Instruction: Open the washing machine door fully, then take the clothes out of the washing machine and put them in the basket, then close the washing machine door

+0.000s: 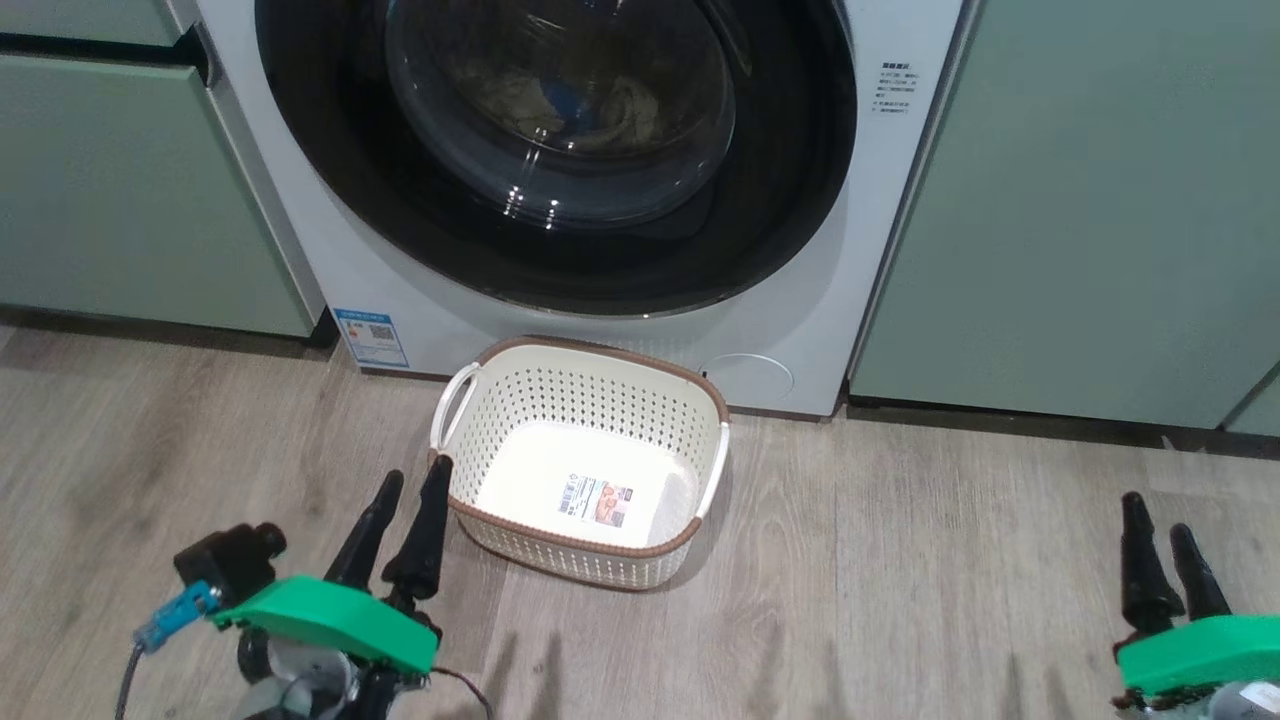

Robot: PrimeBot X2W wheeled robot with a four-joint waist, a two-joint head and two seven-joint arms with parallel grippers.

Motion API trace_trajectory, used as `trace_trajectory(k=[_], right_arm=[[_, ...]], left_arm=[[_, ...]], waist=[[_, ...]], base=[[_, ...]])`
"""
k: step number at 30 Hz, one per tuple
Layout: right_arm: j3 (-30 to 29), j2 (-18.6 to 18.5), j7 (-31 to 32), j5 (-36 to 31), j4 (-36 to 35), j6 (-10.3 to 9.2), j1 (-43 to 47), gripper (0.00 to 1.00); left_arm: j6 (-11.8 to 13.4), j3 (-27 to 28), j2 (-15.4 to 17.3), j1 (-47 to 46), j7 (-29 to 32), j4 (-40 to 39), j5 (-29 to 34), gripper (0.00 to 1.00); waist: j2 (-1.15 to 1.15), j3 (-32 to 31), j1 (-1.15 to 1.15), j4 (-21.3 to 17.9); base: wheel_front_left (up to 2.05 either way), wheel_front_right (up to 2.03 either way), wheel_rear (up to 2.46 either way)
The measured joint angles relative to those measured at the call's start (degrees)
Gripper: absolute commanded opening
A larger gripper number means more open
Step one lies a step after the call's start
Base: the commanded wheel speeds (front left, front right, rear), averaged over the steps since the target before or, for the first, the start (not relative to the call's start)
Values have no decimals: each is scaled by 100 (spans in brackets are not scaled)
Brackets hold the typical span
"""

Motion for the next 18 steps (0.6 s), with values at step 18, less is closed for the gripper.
trace_trajectory(k=[18], right_arm=[[152,-24,-289,-1675,-89,0,1,100]], left_arm=[[107,-144,11,-7,-301,-35,1517,100]], waist=[[0,9,0,-9]], base=[[0,0,0]])
